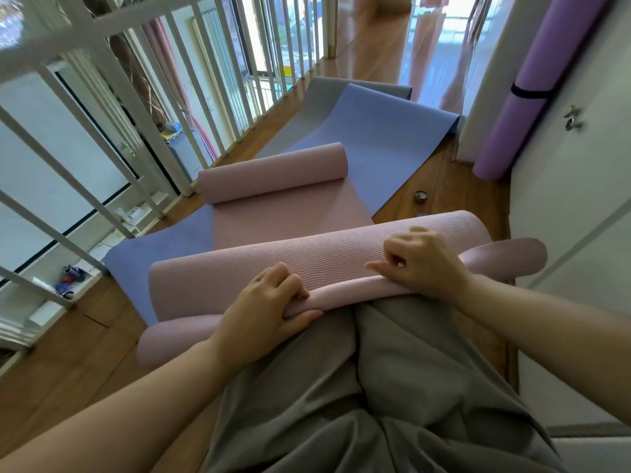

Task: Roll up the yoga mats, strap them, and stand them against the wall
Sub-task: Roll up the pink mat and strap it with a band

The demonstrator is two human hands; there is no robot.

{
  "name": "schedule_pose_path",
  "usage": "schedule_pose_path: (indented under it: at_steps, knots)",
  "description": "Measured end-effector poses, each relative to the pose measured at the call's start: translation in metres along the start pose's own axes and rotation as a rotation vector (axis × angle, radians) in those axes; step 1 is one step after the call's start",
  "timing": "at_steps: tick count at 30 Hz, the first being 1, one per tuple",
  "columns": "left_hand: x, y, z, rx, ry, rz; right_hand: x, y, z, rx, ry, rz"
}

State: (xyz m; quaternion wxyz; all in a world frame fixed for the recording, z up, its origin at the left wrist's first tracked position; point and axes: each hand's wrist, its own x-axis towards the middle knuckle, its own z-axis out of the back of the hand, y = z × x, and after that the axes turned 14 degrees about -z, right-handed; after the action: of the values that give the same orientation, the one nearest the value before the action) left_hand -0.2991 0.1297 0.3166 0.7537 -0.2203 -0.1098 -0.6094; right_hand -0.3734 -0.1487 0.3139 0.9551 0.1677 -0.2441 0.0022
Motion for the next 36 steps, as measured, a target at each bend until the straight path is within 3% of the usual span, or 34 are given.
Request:
schedule_pose_path:
  at_steps: [3, 7, 12, 15, 19, 24, 31, 36]
  knots:
    - [0.0, 0.002, 0.0, -0.025, 0.018, 0.017, -0.02, 0.0, 0.002, 0.038, -0.012, 0.133]
    - [0.004, 0.002, 0.005, -0.04, 0.04, 0.047, -0.02, 0.003, 0.014, -0.107, 0.054, 0.16]
    - [0.017, -0.007, 0.011, 0.419, 0.12, -0.06, -0.022, 0.014, 0.018, -0.224, 0.036, 0.088]
    - [0.024, -0.012, 0.009, 0.52, 0.168, -0.057, -0.028, 0.02, 0.012, -0.189, -0.03, -0.061]
    - [0.018, -0.017, 0.004, 0.448, 0.155, -0.025, -0.036, 0.021, 0.003, -0.139, -0.092, -0.151]
    - [0.033, -0.006, 0.025, 0.401, 0.146, -0.068, -0.013, 0.022, 0.022, -0.139, -0.006, -0.099]
    - [0.023, -0.009, 0.029, 0.272, 0.222, -0.164, -0.032, 0.028, 0.032, -0.016, 0.171, -0.248]
    - [0.01, -0.011, 0.029, 0.026, 0.332, -0.001, -0.038, 0.033, 0.037, 0.025, 0.401, -0.322]
